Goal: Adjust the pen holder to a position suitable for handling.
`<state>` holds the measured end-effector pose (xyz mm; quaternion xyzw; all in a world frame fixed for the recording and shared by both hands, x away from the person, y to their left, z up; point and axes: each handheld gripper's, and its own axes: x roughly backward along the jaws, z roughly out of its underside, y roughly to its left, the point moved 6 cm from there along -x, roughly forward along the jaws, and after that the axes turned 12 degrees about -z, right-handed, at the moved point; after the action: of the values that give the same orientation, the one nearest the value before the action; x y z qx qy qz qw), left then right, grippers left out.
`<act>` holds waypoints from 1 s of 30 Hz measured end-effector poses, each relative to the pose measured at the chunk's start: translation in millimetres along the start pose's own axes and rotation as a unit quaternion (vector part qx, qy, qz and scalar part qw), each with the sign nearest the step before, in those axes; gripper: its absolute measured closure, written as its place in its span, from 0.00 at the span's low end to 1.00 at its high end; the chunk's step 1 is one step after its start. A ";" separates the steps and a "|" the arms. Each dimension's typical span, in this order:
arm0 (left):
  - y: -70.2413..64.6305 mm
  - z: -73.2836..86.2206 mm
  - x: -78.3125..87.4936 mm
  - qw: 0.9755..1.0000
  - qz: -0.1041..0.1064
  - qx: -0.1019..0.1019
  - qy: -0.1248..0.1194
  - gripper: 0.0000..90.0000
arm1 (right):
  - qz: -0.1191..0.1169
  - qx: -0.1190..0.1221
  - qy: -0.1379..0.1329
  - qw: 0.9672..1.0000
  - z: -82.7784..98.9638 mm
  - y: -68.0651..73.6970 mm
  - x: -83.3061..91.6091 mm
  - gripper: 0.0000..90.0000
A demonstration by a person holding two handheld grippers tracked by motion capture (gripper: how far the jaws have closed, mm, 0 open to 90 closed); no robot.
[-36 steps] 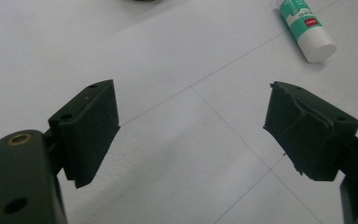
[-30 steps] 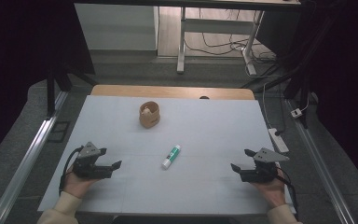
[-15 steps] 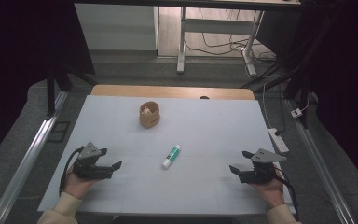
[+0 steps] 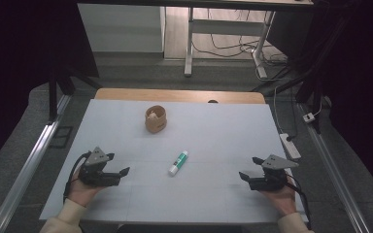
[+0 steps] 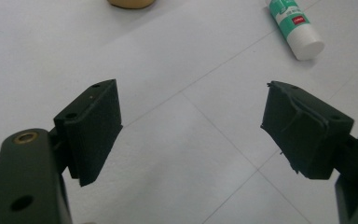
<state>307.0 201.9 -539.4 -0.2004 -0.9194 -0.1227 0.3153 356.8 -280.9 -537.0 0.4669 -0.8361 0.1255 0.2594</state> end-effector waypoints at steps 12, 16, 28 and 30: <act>-0.4 -25.6 -6.6 1.000 0.014 0.006 0.000 0.22 | 0.000 -0.002 -0.002 1.000 -0.3 -0.7 0.2 0.23; 1.1 -36.9 -9.6 1.000 0.019 0.007 0.002 0.22 | 0.000 -0.006 -0.003 1.000 0.0 -1.3 0.8 0.23; 6.9 -60.9 -27.5 1.000 0.022 0.002 0.008 0.23 | 0.002 -0.008 -0.001 1.000 0.9 -1.8 0.1 0.23; 9.7 -64.5 -31.5 1.000 0.020 0.001 0.011 0.23 | -0.003 -0.010 -0.003 1.000 0.8 -1.8 -0.3 0.24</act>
<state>368.2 178.7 -508.6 -0.2170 -0.9119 -0.1174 0.3280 358.2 -281.9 -537.9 0.4670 -0.8368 0.1146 0.2617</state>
